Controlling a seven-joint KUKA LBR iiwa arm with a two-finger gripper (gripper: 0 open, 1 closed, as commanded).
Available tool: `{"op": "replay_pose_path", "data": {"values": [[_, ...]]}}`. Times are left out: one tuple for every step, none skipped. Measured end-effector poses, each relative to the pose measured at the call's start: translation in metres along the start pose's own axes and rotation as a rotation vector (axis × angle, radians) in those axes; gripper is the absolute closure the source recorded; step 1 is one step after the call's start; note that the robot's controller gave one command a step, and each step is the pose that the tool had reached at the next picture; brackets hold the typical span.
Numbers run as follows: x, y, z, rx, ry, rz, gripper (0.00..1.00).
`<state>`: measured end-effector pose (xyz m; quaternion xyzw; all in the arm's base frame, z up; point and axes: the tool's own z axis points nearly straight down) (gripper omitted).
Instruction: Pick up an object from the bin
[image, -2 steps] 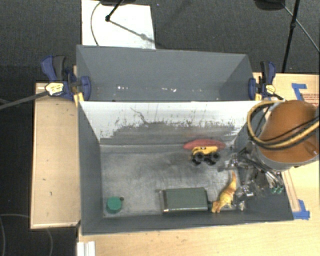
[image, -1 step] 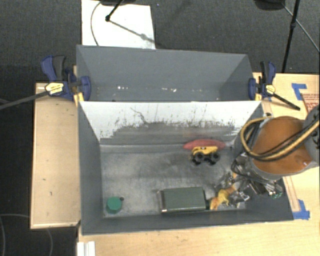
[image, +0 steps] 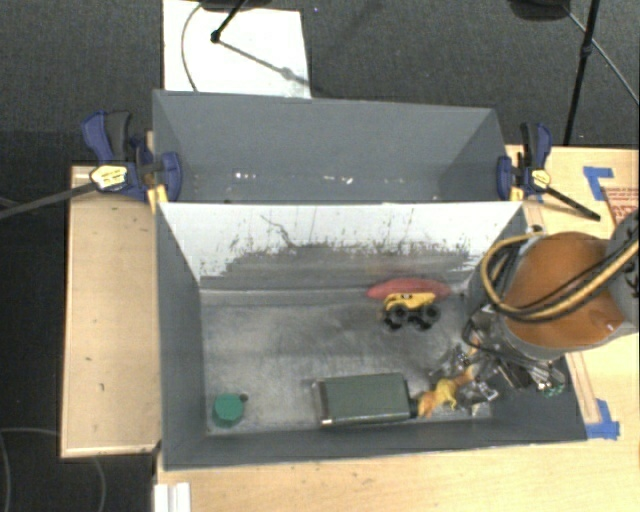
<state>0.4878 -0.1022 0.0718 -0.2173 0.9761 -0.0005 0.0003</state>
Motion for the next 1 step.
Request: {"op": "replay_pose_path", "data": {"values": [[-0.0076,0.0059,-0.1331,-0.001,-0.002,0.001,1.00]]}}
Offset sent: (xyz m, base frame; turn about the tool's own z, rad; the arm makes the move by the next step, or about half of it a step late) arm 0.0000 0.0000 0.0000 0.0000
